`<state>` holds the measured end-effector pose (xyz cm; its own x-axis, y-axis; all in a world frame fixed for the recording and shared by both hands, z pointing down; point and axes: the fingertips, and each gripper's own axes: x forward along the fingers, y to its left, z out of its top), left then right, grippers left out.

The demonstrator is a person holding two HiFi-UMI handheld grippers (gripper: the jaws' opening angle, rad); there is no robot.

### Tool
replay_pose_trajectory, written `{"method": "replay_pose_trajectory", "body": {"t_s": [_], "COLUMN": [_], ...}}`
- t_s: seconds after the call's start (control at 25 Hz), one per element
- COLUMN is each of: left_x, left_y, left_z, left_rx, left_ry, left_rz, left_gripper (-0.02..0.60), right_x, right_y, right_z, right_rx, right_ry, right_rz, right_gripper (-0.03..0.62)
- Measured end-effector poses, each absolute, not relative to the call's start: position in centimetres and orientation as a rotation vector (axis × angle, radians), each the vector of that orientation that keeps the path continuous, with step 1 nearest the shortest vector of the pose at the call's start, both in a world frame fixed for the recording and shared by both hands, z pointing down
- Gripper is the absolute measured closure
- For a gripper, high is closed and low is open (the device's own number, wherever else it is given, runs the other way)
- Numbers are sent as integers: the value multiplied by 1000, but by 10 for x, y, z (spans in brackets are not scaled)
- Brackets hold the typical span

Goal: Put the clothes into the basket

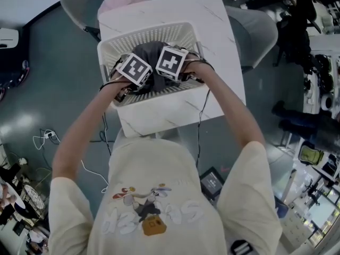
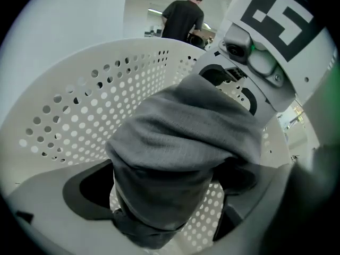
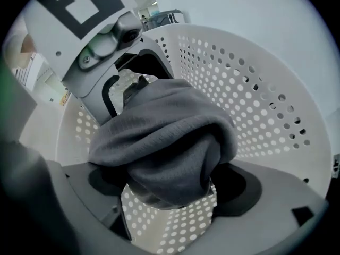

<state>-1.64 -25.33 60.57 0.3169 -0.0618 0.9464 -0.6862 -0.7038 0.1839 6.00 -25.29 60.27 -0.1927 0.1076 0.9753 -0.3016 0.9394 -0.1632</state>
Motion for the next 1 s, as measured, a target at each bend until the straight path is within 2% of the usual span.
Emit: {"method": "replay_pose_trajectory", "body": {"t_s": [0.24,1.0], "left_x": [-18,-20], "left_y": [-262,-253], "left_z": [586,522], "left_rx": [2134,2194], "left_ry": [-709,-807], "left_rz": [1541,1387], "left_gripper": [-8,-8], "right_x": [76,81], "right_y": [-258,-254], "right_z": [579,518], "right_rx": [195,317], "right_ry": [-1653,-1749], "right_rz": [282,213], "right_gripper": [134,135]}}
